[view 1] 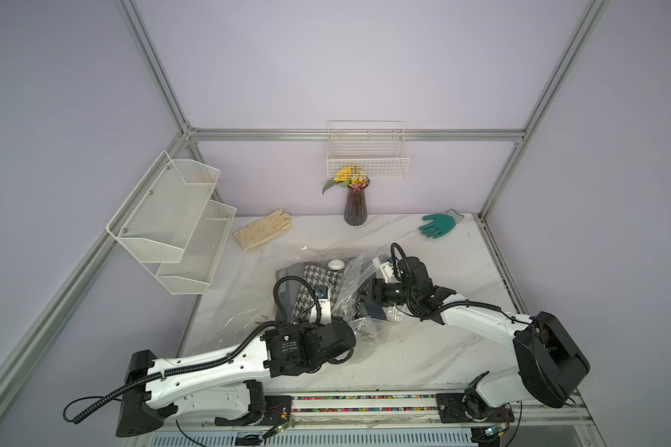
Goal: Take the scarf out of the vacuum bag
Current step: Take out the scarf from the vacuum bag.
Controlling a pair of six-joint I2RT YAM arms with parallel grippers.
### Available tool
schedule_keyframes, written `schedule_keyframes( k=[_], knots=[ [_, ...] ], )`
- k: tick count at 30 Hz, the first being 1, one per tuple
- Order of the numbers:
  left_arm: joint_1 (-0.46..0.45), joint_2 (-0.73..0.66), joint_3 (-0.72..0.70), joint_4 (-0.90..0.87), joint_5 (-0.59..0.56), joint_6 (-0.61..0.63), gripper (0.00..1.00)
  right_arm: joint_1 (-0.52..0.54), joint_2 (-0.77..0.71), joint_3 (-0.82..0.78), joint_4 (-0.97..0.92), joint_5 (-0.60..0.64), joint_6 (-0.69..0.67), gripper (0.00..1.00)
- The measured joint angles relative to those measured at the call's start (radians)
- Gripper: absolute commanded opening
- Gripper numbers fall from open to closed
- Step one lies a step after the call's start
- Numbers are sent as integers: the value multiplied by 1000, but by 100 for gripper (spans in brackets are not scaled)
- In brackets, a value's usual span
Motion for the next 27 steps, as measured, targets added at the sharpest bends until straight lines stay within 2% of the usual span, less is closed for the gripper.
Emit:
schedule_keyframes(
  k=[20,27],
  knots=[
    [-5,-60,-36,-146,-71,-137,0,-3,132,105,63,-48,6,60],
    [-5,-84,-36,-168,-80,-161,0,-3,136,126,-26,38,-3,60]
  ],
)
